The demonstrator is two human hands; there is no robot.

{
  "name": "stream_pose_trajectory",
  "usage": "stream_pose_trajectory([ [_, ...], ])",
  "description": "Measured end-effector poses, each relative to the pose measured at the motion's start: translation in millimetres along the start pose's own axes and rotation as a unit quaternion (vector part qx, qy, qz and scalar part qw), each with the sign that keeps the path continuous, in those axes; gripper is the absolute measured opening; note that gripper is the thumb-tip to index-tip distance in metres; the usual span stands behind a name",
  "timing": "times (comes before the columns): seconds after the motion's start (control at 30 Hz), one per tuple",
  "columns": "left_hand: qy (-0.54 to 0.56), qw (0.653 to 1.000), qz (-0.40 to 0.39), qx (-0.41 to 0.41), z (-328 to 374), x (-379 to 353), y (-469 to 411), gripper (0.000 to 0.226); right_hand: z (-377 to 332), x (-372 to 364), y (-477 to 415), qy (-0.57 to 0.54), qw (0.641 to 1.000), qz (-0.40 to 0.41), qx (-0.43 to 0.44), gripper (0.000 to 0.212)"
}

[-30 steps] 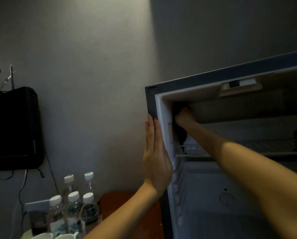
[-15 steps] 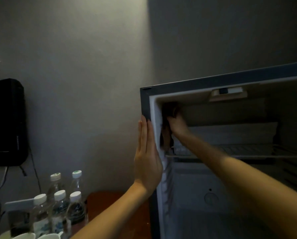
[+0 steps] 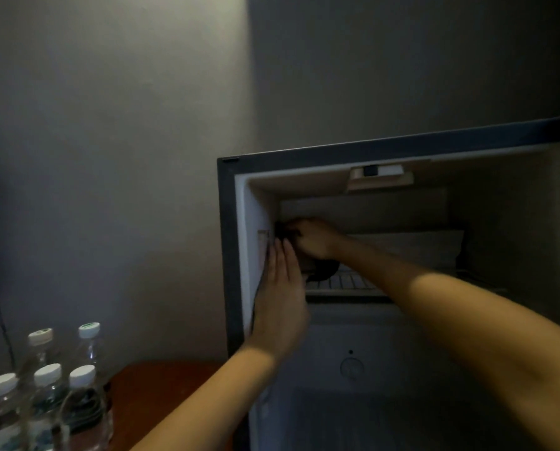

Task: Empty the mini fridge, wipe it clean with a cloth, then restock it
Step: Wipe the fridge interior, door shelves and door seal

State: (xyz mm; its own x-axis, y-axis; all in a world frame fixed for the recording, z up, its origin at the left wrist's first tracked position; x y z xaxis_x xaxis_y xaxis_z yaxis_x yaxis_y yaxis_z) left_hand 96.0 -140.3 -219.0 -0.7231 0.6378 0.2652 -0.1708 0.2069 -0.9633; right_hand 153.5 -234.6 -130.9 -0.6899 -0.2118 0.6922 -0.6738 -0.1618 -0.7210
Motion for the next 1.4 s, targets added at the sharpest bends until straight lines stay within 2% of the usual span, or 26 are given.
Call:
stream_pose_trajectory([
  [0.03, 0.004, 1.0, -0.023, 0.02, 0, -4, -5, 0.065, 2, -1, -2, 0.007, 1.0, 0.002, -0.01, 0.035],
  [0.13, 0.003, 0.983, -0.166, 0.079, -6, -16, -11, 0.051, 21, 2, 0, -0.012, 0.998, 0.026, -0.059, 0.032],
  [0.2, 0.0, 0.975, -0.214, 0.062, -4, -15, -16, 0.036, 42, 15, 12, -0.017, 0.994, 0.041, -0.101, 0.028],
  [0.3, -0.021, 0.954, -0.298, 0.014, 1, -26, -13, 0.045, 94, 48, 44, -0.034, 0.975, 0.078, -0.207, 0.034],
  [0.4, -0.034, 0.942, -0.333, 0.032, -4, -37, -17, 0.045, 141, 83, 78, -0.01, 0.947, 0.149, -0.284, 0.054],
  [0.47, -0.031, 0.936, -0.35, 0.032, -2, -37, -19, 0.044, 154, 93, 94, 0.045, 0.939, 0.174, -0.293, 0.046],
  [0.53, -0.041, 0.936, -0.351, 0.0, 3, -35, -20, 0.04, 156, 97, 103, 0.093, 0.932, 0.193, -0.292, 0.034],
  [0.6, -0.072, 0.936, -0.342, -0.045, 7, -32, -18, 0.036, 152, 94, 105, 0.108, 0.926, 0.202, -0.3, 0.033],
  [0.7, -0.087, 0.935, -0.333, -0.089, 9, -37, -15, 0.031, 123, 78, 94, 0.066, 0.93, 0.206, -0.298, 0.034],
  [0.8, -0.091, 0.94, -0.311, -0.103, 9, -37, -17, 0.032, 63, 44, 61, -0.007, 0.96, 0.179, -0.214, 0.03],
  [0.9, -0.098, 0.941, -0.295, -0.131, 11, -36, -16, 0.027, 10, 1, 17, -0.005, 0.987, 0.114, -0.112, 0.031],
  [1.03, -0.096, 0.95, -0.272, -0.116, 7, -40, -18, 0.03, -2, -15, 3, 0.005, 0.992, 0.108, -0.062, 0.036],
  [1.1, -0.102, 0.947, -0.272, -0.134, 7, -39, -15, 0.028, 16, -4, 16, -0.039, 0.991, 0.104, -0.073, 0.032],
  [1.17, -0.094, 0.943, -0.281, -0.153, 7, -38, -12, 0.029, 44, 16, 35, -0.062, 0.982, 0.119, -0.132, 0.026],
  [1.27, -0.115, 0.941, -0.27, -0.167, 10, -32, -10, 0.044, 87, 62, 70, -0.073, 0.965, 0.152, -0.201, 0.02],
  [1.33, -0.137, 0.94, -0.259, -0.173, 13, -31, -6, 0.053, 110, 95, 92, 0.031, 0.967, 0.14, -0.212, 0.019],
  [1.4, -0.159, 0.941, -0.252, -0.162, 14, -30, -4, 0.056, 129, 117, 106, 0.197, 0.944, 0.102, -0.246, 0.028],
])
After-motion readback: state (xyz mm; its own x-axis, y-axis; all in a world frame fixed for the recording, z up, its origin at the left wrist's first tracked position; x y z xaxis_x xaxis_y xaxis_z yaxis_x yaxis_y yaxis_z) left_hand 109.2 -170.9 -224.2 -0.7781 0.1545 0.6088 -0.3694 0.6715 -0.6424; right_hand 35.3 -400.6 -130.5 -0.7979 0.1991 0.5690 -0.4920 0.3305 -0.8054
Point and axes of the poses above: each hand's wrist, its own y-axis away from the middle knuckle, its own x-axis out of the back of the hand, z = x × y, the point moved 6 cm from there along -y, towards the middle knuckle, and after that the axes turned 11 degrees about z, right-handed, at the moved point
